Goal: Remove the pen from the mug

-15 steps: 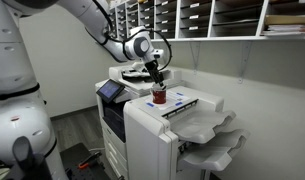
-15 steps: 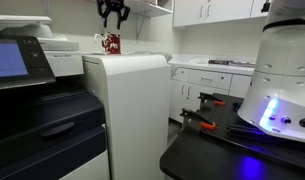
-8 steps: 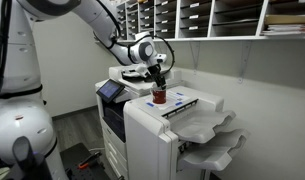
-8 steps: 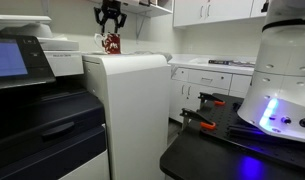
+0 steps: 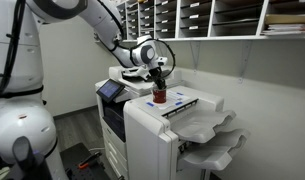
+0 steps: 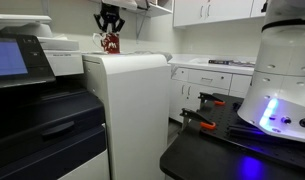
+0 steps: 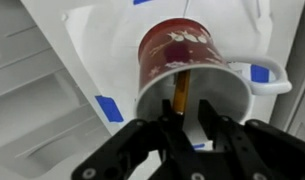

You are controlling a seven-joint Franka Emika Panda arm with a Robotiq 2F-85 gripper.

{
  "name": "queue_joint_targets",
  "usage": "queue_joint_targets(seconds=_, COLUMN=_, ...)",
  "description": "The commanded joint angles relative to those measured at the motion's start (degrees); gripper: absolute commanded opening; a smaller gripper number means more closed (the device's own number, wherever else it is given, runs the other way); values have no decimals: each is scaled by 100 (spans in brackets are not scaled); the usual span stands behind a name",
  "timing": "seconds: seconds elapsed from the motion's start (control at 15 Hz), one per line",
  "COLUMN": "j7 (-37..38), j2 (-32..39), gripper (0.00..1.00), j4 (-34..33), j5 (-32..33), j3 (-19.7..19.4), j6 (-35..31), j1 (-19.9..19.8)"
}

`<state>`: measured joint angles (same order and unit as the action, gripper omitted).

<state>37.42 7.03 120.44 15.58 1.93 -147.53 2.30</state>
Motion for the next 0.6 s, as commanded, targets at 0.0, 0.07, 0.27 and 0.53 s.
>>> queue_joint_targets(seconds=0.0, j7=137, j2=107, gripper=4, j4=-98, j5=180, j3=-189, j6=12, j1=173)
queue_joint_targets(seconds=0.07, j7=135, j2=95, gripper=1, j4=-75, j5=208, j3=-211, j6=-6, j1=194)
queue_joint_targets(seconds=0.27, j7=-21, j2=-52, gripper=4, j4=31, j5=184, j3=-214, j6=-51, j1=239)
queue_joint_targets(seconds=0.53, j7=89, j2=-535, gripper=4, j4=219, j5=738, j3=-194, j6=-69, j1=316)
